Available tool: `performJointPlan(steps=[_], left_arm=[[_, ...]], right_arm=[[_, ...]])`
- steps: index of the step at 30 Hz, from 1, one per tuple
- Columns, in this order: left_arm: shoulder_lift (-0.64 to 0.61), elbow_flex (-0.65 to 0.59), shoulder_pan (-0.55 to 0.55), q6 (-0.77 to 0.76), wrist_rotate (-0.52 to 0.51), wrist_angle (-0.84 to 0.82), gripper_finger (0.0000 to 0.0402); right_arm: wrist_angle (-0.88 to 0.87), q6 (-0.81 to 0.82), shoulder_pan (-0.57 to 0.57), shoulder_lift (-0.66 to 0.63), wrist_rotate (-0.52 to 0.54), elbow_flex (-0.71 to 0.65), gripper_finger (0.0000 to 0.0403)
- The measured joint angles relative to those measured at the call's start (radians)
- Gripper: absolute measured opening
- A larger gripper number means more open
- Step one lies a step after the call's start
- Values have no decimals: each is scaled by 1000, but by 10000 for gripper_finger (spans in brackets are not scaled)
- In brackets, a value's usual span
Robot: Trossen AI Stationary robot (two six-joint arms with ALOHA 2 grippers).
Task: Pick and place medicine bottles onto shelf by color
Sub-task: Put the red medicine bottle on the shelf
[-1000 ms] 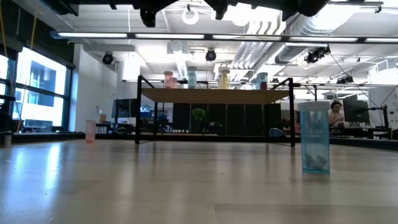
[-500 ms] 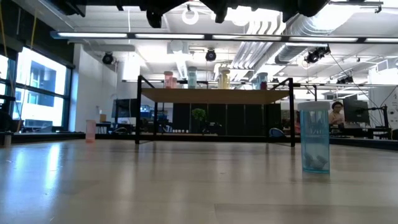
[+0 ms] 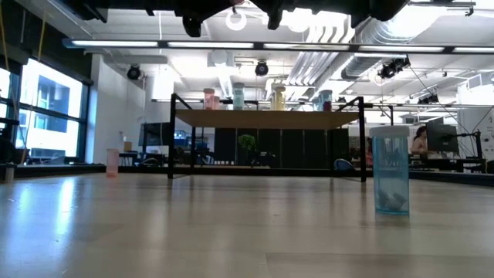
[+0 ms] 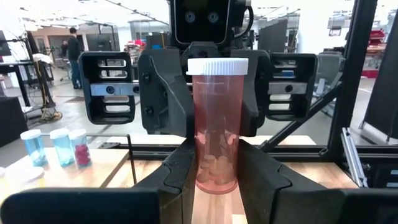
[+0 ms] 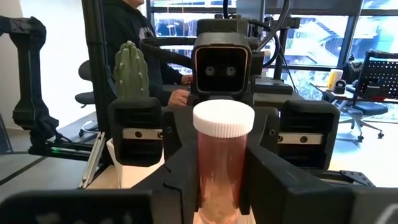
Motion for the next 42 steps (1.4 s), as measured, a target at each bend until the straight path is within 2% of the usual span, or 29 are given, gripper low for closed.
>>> performJointPlan(steps=[14, 20, 25, 28, 42], left_arm=[[0, 0, 0, 25, -4, 0, 87], [0, 0, 0, 66, -14, -25, 134], [0, 0, 0, 32, -64, -104, 184], [-3, 0, 0, -13, -86, -160, 201], [-24, -1, -2, -153, -63, -313, 203]], right_arm=[[-5, 0, 0, 0, 1, 0, 90], [-29, 1, 0, 0, 12, 0, 90], [-95, 11, 0, 0, 56, 0, 90], [-143, 43, -7, 0, 57, 0, 90], [-438, 159, -16, 0, 60, 0, 90]])
